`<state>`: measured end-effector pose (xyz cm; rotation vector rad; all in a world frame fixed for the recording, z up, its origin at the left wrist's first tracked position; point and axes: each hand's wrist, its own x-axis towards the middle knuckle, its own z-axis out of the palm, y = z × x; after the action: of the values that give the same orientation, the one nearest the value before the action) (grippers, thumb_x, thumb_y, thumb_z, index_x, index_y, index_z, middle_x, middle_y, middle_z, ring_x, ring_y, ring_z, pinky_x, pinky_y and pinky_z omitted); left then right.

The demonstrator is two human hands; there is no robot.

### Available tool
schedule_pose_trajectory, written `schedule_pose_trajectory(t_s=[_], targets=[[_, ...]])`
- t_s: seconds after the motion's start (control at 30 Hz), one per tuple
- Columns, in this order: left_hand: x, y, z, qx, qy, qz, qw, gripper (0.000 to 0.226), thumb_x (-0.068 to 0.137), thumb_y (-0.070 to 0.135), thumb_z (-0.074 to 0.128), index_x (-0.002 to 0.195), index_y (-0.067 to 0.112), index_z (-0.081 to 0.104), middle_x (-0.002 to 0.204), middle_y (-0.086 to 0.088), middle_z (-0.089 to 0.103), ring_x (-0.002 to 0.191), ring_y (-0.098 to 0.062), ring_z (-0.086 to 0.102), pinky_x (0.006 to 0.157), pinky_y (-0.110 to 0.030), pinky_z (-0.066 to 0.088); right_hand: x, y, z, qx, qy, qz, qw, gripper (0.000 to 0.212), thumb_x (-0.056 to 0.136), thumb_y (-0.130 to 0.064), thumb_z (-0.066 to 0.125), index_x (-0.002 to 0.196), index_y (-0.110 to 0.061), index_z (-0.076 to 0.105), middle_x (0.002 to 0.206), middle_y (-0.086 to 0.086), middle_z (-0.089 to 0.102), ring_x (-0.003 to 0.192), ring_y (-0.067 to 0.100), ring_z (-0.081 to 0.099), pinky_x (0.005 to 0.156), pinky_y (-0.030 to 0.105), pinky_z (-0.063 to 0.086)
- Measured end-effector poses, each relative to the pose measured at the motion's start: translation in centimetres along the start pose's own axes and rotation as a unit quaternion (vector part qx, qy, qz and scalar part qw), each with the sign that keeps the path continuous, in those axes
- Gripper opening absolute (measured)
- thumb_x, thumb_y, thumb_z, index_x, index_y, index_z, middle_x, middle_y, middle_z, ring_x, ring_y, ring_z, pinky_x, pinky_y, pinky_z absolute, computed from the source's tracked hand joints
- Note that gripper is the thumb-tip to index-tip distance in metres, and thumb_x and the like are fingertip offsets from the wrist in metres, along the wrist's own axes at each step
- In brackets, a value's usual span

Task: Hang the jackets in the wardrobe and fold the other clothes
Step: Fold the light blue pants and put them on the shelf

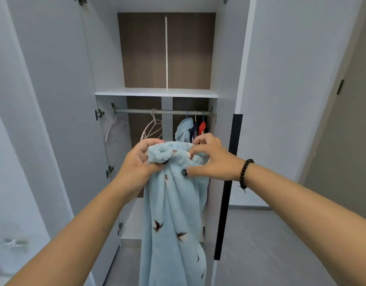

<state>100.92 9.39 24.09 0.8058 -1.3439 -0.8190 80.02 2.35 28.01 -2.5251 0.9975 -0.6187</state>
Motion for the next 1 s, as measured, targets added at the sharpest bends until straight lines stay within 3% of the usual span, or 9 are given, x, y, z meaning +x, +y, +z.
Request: schedule_pose_trajectory(t_s=[0.1, 0.17, 0.33, 0.43, 0.5, 0.7, 0.8, 0.9, 1.0], targets=[[0.6, 0.1, -0.4, -0.065, 0.009, -0.013, 0.998, 0.046, 0.080, -0.012, 0.061, 0.100, 0.029, 0.069, 0.103, -0.002, 0.071, 0.096, -0.018, 0.068, 0.075, -0.028, 0.057, -0.5, 1.8, 0.9, -0.066, -0.076, 0.002, 0.995, 0.047, 0.071, -0.045, 0.080, 0.110, -0.021, 0.066, 0.123, -0.005, 0.041, 0.116, 0.012, 0.033, 0.105, 0.028, 0.033], [1.0, -0.1, -0.7, -0.035, 0.004, -0.011, 0.999, 0.047, 0.085, -0.011, 0.059, 0.102, 0.032, 0.066, 0.107, -0.001, 0.070, 0.098, -0.016, 0.067, 0.077, -0.027, 0.056, -0.4, 2.2, 0.5, -0.061, -0.096, 0.024, 0.993, 0.045, 0.073, -0.041, 0.080, 0.110, -0.019, 0.066, 0.113, 0.001, 0.061, 0.104, 0.015, 0.055, 0.085, 0.015, 0.046], [1.8, -1.2, -2.7, 0.389, -0.054, 0.002, 0.920, 0.058, 0.083, -0.004, 0.053, 0.111, 0.040, 0.029, 0.106, 0.007, 0.050, 0.085, -0.014, 0.057, 0.070, -0.024, 0.050, 1.7, 1.2, -2.3, -0.183, -0.011, 0.070, 0.980, 0.052, 0.064, -0.051, 0.082, 0.075, -0.003, 0.066, 0.066, 0.004, 0.055, 0.062, 0.017, 0.049, 0.058, 0.028, 0.042], [2.2, -1.5, -3.5, 0.468, -0.083, -0.016, 0.880, 0.068, 0.079, -0.008, 0.053, 0.107, 0.044, 0.018, 0.105, 0.007, 0.044, 0.081, -0.023, 0.055, 0.067, -0.040, 0.050, 2.4, -1.0, -2.4, -0.248, -0.011, 0.033, 0.968, 0.062, 0.061, -0.065, 0.075, 0.065, -0.006, 0.053, 0.060, 0.003, 0.040, 0.058, 0.016, 0.036, 0.055, 0.027, 0.033], [2.6, -1.7, -3.7, 0.494, -0.078, -0.046, 0.865, 0.059, 0.082, -0.002, 0.056, 0.109, 0.036, 0.020, 0.090, -0.004, 0.050, 0.068, -0.019, 0.050, 0.054, -0.034, 0.044, 2.8, -2.0, -2.4, -0.274, -0.017, 0.025, 0.961, 0.064, 0.064, -0.067, 0.070, 0.069, -0.005, 0.052, 0.063, 0.003, 0.040, 0.061, 0.017, 0.037, 0.058, 0.028, 0.035], [3.2, 0.1, -4.6, 0.237, 0.054, -0.135, 0.961, 0.038, 0.052, -0.002, 0.045, 0.080, 0.011, 0.068, 0.068, -0.001, 0.060, 0.062, -0.013, 0.052, 0.050, -0.021, 0.037, 3.3, -2.9, -3.4, -0.245, 0.046, -0.027, 0.968, 0.055, 0.070, -0.054, 0.075, 0.084, 0.000, 0.069, 0.077, 0.014, 0.065, 0.066, 0.023, 0.055, 0.069, 0.032, 0.051], [3.0, -0.4, -4.8, 0.249, 0.064, -0.186, 0.948, 0.040, 0.057, -0.009, 0.040, 0.068, 0.014, 0.071, 0.064, 0.001, 0.058, 0.064, -0.016, 0.048, 0.054, -0.021, 0.035, 3.3, -2.7, -3.3, -0.066, 0.041, 0.004, 0.997, 0.061, 0.061, -0.045, 0.084, 0.090, 0.005, 0.065, 0.079, 0.021, 0.062, 0.070, 0.025, 0.055, 0.063, 0.032, 0.047], [2.3, -1.1, -4.7, 0.273, 0.052, -0.214, 0.937, 0.040, 0.049, -0.006, 0.042, 0.064, 0.016, 0.071, 0.071, -0.003, 0.058, 0.071, -0.019, 0.046, 0.061, -0.028, 0.033, 3.1, -1.5, -1.5, -0.115, -0.036, 0.043, 0.992, 0.055, 0.065, -0.031, 0.086, 0.092, 0.009, 0.061, 0.078, 0.018, 0.057, 0.070, 0.022, 0.048, 0.061, 0.033, 0.040], [1.8, -0.4, -4.3, 0.232, 0.090, -0.211, 0.945, 0.039, 0.038, 0.000, 0.043, 0.058, 0.021, 0.069, 0.066, 0.002, 0.052, 0.071, -0.019, 0.042, 0.054, -0.024, 0.031, 3.4, -0.5, -1.4, -0.065, 0.026, 0.054, 0.996, 0.033, 0.068, -0.017, 0.082, 0.090, 0.000, 0.064, 0.093, 0.019, 0.067, 0.080, 0.029, 0.063, 0.069, 0.039, 0.054]])
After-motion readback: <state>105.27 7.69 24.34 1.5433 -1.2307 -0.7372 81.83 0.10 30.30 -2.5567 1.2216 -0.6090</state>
